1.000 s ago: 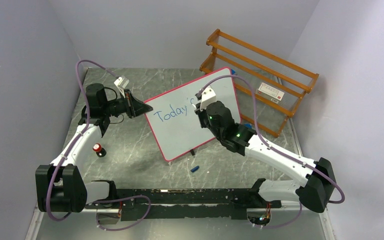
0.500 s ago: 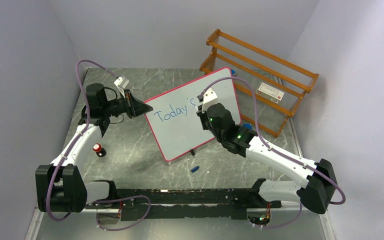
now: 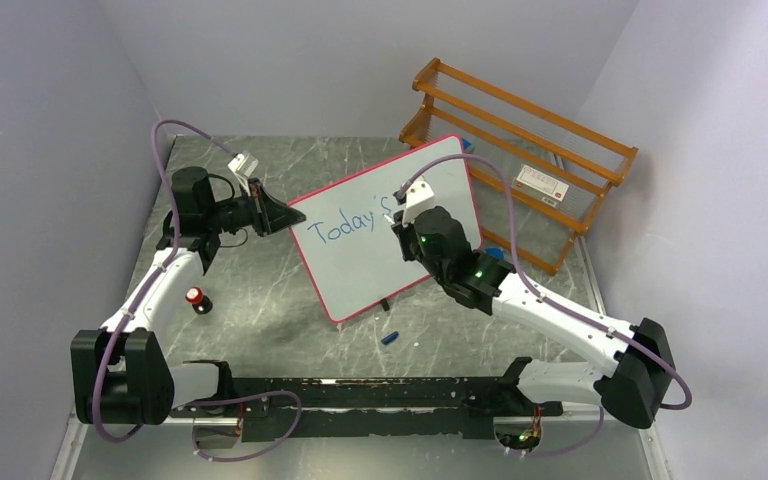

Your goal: Write a sentence on the whiteboard

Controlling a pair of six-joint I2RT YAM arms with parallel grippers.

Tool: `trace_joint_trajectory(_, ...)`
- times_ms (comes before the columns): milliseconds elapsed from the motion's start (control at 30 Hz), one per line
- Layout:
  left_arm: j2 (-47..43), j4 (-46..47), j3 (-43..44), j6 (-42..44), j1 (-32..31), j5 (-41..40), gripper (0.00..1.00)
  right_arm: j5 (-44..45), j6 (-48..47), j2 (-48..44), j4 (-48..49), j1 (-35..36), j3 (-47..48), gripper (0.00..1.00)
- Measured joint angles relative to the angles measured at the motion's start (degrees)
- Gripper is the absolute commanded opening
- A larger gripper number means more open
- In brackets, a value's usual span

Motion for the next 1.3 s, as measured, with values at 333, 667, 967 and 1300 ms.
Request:
trace_joint_trajectory(333, 0.0, -0.8, 0.4, 0.3, 0.0, -0.1, 0.11, -0.3, 0.2, -3.9, 0.5, 0.0, -0.1, 0.0)
trace_joint_trajectory(667, -0.5, -1.9, 0.5, 3.6, -0.5, -2.2, 0.16, 0.9, 0.2, -9.6, -1.1, 0.0, -1.6, 0.0)
trace_joint_trajectory(967, -0.5, -3.6, 1.3, 3.8, -0.5, -1.8, 0.05, 3.5, 0.1, -12.5, -2.2, 0.0, -3.0, 0.0)
trace_joint_trajectory(1300, 0.7, -9.0, 4.0, 6.7, 0.0, -0.8, 0.05, 4.9, -0.4, -12.7, -2.6, 0.0, -4.4, 0.0)
